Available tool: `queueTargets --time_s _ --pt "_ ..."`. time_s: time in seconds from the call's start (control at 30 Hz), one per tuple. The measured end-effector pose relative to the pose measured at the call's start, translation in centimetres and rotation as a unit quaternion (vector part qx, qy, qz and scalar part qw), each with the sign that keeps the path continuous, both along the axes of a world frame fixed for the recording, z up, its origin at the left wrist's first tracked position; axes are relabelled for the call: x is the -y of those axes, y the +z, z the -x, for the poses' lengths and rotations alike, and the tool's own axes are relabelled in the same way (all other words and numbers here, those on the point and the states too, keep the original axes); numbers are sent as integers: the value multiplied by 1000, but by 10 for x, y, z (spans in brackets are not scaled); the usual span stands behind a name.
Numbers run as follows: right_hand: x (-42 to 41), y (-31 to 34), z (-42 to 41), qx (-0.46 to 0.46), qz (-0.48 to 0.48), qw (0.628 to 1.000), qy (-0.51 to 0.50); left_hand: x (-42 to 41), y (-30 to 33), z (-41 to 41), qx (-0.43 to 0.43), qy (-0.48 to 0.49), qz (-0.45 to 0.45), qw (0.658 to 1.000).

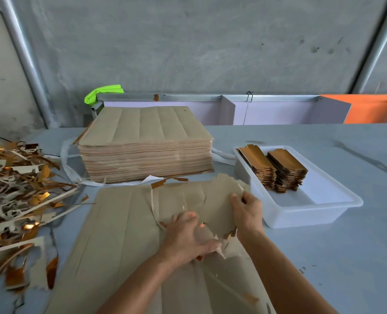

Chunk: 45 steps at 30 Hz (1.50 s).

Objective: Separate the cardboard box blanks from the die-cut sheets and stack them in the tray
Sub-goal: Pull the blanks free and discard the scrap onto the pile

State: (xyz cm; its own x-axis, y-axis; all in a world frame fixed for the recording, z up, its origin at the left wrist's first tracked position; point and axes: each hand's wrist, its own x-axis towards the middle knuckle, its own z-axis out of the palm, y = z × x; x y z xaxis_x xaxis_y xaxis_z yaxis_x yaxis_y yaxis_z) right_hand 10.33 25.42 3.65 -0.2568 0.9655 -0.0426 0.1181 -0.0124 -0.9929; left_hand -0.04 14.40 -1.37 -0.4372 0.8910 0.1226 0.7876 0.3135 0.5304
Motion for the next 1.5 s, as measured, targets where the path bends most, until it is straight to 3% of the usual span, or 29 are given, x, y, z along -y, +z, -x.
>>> queueTargets --time_s 0.07,0.2,0.27,0.33,0.4,0.43,0.57,0.67,0.73,0.83,0.9,0.97,1.0,1.07,1.17,1.4,1.5 --pt "-1 1 1 -22 -6 1000 -4 1 -2 -2 -5 4 -5 1000" --pt "-2 1 0 -59 9 998 -33 10 -5 -10 70 13 -76 995" --pt "0 -1 1 -63 18 997 -32 18 4 -23 201 -17 -140 969" --pt "3 -2 3 -73 18 996 -37 25 13 -38 358 -44 -185 914" --pt "5 -1 5 -90 19 995 -40 26 17 -46 428 -51 -172 886" --pt "6 0 6 -101 25 994 -38 25 18 -47 418 -59 -154 893" --pt "4 6 6 -140 45 988 -57 25 17 -53 241 -65 -58 967" --pt "-8 21 -4 -156 4 983 -96 31 14 -45 206 -49 -78 974" --pt "-17 29 -16 -128 -51 986 -91 35 14 -38 254 19 -146 956" --pt "-18 30 -37 -35 -129 991 -23 34 15 -26 422 135 -267 856" --pt "-14 25 -49 35 -170 985 20 31 14 -12 568 177 -311 741" --pt "-8 24 -56 97 -193 974 66 27 16 2 701 154 -339 608" --pt "-5 24 -57 130 -193 969 88 24 17 6 740 132 -363 550" --pt "2 25 -59 197 -204 951 127 14 19 13 750 126 -424 493" --pt "17 28 -56 259 -242 917 184 0 26 18 729 109 -467 489" --pt "69 33 -38 262 -186 919 230 -15 40 9 720 83 -425 542" --pt "75 36 -41 295 -155 903 272 -16 46 -2 724 88 -403 553"
